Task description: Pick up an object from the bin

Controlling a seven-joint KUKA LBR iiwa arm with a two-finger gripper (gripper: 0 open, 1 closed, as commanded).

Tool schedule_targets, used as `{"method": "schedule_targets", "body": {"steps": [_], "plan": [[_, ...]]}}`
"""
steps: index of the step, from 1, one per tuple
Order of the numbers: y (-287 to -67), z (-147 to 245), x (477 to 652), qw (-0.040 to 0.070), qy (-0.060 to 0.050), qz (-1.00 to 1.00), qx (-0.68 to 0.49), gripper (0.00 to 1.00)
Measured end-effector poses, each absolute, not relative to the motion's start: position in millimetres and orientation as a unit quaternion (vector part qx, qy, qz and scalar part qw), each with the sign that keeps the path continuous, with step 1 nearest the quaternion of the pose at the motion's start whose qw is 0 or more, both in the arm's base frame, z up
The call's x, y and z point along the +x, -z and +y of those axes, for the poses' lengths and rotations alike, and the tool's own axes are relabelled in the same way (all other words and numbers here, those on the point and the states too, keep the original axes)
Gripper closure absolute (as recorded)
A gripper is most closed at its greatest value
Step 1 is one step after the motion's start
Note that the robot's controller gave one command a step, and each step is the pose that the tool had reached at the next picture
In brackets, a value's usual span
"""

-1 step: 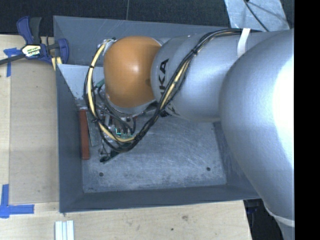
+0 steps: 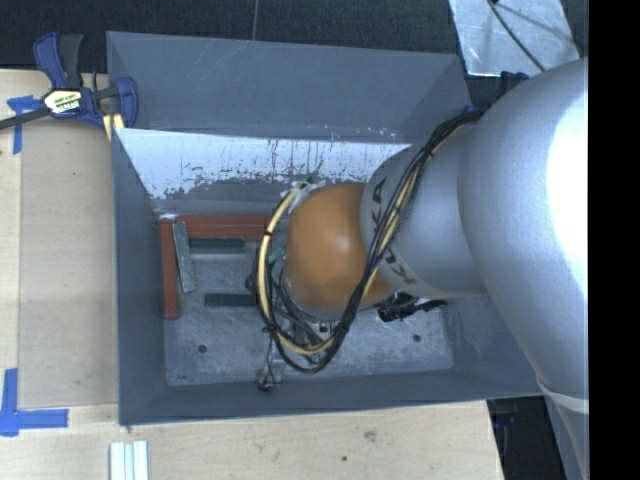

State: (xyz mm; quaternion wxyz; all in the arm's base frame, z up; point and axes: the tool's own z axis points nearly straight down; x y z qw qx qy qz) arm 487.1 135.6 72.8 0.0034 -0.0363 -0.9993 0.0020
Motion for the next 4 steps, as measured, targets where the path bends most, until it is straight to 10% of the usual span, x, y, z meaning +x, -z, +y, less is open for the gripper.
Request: {"method": "schedule_targets", "body": {"steps": [1, 2, 3, 4], "plan": [[-76.4, 147.4, 582.7, -0.004, 0.000, -0.999, 0.038, 0.00], [-77.3, 147.7, 581.3, -0.003, 0.001, -0.999, 0.037, 1.00], [-173.0, 128.8, 575.1, -0.002, 0.000, -0.996, 0.086, 1.00], [-153.6, 174.8, 597.8, -0.003, 0.001, -1.000, -0.010, 1.00]]}}
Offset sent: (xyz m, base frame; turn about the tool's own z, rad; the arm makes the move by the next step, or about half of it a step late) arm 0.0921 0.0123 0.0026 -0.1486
